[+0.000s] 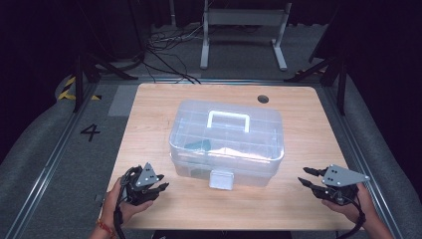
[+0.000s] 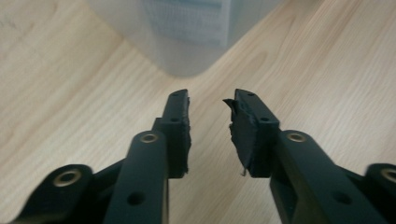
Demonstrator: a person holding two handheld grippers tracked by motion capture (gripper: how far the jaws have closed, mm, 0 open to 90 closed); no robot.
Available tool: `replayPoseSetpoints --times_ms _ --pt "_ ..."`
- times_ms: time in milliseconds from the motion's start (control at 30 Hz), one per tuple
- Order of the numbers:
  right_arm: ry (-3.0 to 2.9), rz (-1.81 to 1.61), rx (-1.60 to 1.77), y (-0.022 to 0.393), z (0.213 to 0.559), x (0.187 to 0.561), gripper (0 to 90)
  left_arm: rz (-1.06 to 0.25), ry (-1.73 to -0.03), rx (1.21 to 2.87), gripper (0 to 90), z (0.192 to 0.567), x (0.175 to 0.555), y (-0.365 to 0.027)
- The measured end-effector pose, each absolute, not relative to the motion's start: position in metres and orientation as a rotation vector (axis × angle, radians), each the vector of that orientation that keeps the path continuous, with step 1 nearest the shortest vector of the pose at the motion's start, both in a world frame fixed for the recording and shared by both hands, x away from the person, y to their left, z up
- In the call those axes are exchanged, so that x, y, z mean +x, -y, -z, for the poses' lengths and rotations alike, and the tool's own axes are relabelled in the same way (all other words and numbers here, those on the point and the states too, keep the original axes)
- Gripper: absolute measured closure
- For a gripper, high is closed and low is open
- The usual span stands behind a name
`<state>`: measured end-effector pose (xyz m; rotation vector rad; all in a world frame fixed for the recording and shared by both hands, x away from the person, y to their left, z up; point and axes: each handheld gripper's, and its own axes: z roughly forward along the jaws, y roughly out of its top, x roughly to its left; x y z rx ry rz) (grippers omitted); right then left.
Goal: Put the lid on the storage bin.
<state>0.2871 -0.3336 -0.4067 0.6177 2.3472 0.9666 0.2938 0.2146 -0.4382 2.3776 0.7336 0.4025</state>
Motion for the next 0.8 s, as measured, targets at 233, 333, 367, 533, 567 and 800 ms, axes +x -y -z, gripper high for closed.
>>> replayPoseSetpoints --times_ms 233,333,367,533,567,800 --pt "-2.319 -0.986 0.753 0.368 0.431 0.289 50.5 -0.408 -0.797 2.366 43.0 0.451 0.291 -0.227" --pt "-2.305 -0.997 0.845 0.382 0.442 0.29 46.9 -0.434 -0.884 2.339 30.9 0.459 0.289 -0.236" --pt "-2.298 -1.015 0.885 0.389 0.447 0.291 45.5 -0.432 -0.894 2.325 29.0 0.461 0.289 -0.238" --pt "-2.262 -1.034 1.006 0.41 0.461 0.291 41.0 -0.416 -0.924 2.309 24.7 0.466 0.287 -0.246" --pt "-2.251 -1.046 1.038 0.415 0.464 0.29 40.1 -0.411 -0.918 2.308 24.7 0.468 0.287 -0.248" --pt "-2.187 -1.042 1.196 0.441 0.479 0.288 35.7 -0.35 -0.974 2.241 15.2 0.48 0.287 -0.261"
